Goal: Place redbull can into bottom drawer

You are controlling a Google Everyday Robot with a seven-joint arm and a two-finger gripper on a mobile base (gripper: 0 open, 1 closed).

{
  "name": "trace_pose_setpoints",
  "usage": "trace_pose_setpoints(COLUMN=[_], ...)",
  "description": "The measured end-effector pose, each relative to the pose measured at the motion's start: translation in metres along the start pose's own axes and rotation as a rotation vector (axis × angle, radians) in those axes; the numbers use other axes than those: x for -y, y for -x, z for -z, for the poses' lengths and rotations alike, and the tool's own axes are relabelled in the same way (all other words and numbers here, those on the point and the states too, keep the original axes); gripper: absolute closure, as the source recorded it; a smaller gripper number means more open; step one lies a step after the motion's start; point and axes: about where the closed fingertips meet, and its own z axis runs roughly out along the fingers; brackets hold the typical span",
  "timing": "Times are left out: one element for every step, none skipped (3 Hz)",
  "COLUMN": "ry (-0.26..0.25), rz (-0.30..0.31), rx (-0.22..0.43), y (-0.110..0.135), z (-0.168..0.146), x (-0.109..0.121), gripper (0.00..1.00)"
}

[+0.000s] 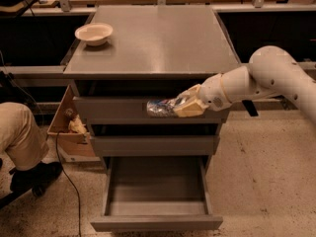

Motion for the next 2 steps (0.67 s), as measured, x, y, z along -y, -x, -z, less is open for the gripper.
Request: trace_pose_setpoints(ry=[0.016,0.016], rz=[0.007,0.007], rx=[-0.094,-0.094], y=[-0.0402,-0.0403], z=[-0.0168,-0.0169], x=[-0.0046,-0.0047], gripper=[1.0,1.0])
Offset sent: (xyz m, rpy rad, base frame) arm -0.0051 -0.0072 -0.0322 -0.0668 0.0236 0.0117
